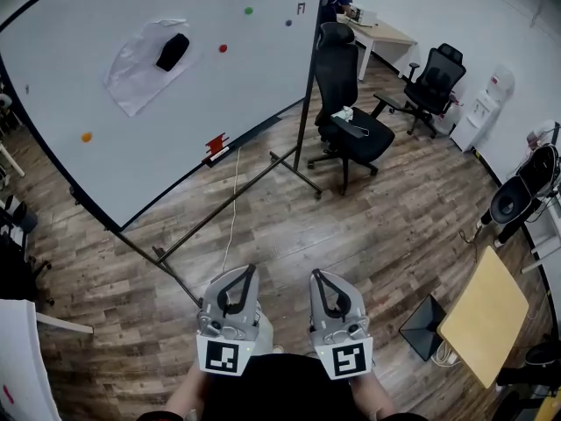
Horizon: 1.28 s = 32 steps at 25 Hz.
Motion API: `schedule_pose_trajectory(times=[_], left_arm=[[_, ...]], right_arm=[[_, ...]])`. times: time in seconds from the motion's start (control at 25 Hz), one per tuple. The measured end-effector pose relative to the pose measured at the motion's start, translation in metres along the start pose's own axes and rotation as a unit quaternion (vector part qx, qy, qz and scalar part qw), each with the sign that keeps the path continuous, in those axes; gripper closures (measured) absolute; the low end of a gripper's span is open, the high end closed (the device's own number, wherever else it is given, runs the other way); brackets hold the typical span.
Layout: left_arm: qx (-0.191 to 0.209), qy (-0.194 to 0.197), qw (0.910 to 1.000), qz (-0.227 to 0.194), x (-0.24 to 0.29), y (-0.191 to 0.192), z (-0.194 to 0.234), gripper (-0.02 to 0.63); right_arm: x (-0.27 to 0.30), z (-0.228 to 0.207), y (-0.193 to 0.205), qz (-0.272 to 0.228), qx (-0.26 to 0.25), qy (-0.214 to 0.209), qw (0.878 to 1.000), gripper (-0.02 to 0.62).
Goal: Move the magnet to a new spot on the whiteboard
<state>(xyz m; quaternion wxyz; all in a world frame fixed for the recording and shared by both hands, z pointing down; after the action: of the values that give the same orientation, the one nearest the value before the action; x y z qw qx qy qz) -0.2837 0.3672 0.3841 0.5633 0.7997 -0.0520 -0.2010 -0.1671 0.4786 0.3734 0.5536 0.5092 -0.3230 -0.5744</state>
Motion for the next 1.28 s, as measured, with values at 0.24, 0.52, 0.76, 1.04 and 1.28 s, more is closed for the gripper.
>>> schedule_pose_trajectory(times=[0.24, 0.52, 0.76, 1.04, 1.28], left_arm=[[-0.003, 0.009, 0.9999, -0.012, 0.035, 0.011, 0.014, 0.604], [-0.005, 0.007, 0.9999, -0.010, 0.084, 0.029, 0.048, 0.604], [-0.007, 0.016, 0.9998, -0.009, 0.120, 0.048, 0.074, 0.604], [-0.002, 0.025, 0.9996, -0.013, 0.157, 0.067, 0.111, 0.604], [0.000, 0.030, 0.9993, -0.021, 0.178, 0.083, 0.145, 0.604]], right_arm=[[0.031, -0.017, 0.012, 0.005, -0.001, 0.004, 1.000, 0.594], [0.082, -0.037, 0.029, 0.012, 0.001, -0.005, 1.000, 0.594], [0.124, -0.052, 0.041, 0.015, 0.002, 0.001, 1.000, 0.594], [0.172, -0.064, 0.058, 0.021, 0.000, 0.014, 1.000, 0.594], [0.214, -0.063, 0.068, 0.017, -0.004, 0.020, 1.000, 0.594]])
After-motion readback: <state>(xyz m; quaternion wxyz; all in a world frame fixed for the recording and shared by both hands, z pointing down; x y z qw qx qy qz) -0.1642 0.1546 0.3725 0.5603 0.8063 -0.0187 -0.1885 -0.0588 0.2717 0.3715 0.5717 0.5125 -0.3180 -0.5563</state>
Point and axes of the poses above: the fingertips, and each gripper's own axes: x forward along the fingers, z to its left, y out of its underside, the point moved 6 cm from there along -x, backward along the fingers
